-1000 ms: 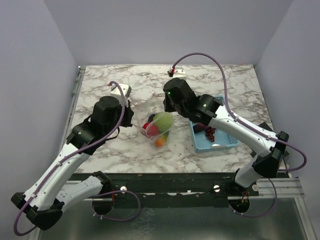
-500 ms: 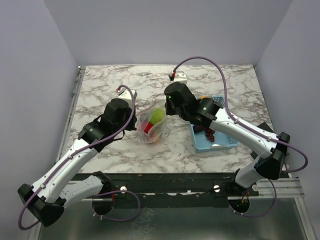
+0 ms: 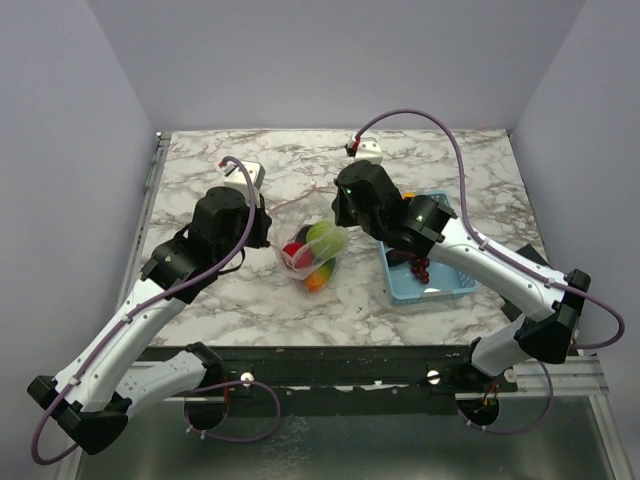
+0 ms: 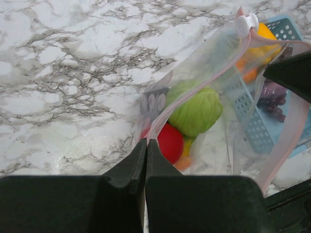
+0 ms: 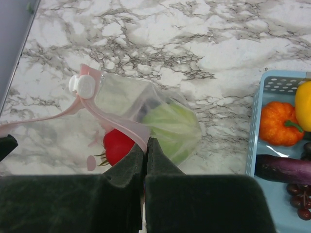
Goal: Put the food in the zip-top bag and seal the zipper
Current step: Adjust the zipper food storage bag at the center of the board.
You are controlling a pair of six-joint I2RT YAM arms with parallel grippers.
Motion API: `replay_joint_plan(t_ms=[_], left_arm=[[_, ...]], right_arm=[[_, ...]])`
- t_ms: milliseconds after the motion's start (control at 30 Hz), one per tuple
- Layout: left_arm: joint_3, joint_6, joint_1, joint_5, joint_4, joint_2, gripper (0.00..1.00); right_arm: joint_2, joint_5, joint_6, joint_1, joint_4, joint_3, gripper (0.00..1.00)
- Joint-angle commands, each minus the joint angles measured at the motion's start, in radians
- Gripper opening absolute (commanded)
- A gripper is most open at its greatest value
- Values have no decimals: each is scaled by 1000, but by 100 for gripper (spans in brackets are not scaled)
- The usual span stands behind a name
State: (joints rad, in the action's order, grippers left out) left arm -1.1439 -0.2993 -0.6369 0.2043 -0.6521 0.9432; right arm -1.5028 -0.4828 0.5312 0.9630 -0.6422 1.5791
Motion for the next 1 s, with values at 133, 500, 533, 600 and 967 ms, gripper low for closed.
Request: replay_joint_plan(t_ms=[133, 500, 533, 600, 967], left_arm=[[-90, 32, 2, 111, -4, 17, 0], [-224, 74, 2, 196, -4, 89, 0], [-226, 77, 2, 197, -3, 94, 0], [-219, 78, 2, 186, 1, 101, 0], [-58, 92, 2, 81, 117, 94, 0]], right_arm=[[-5, -8, 3, -1, 52, 0, 1], [-86, 23, 2, -6, 117, 57, 1], [-95, 33, 6, -9, 125, 56, 1], [-112, 49, 17, -19, 141, 48, 1], [-114, 86, 53, -58, 174, -83, 1]])
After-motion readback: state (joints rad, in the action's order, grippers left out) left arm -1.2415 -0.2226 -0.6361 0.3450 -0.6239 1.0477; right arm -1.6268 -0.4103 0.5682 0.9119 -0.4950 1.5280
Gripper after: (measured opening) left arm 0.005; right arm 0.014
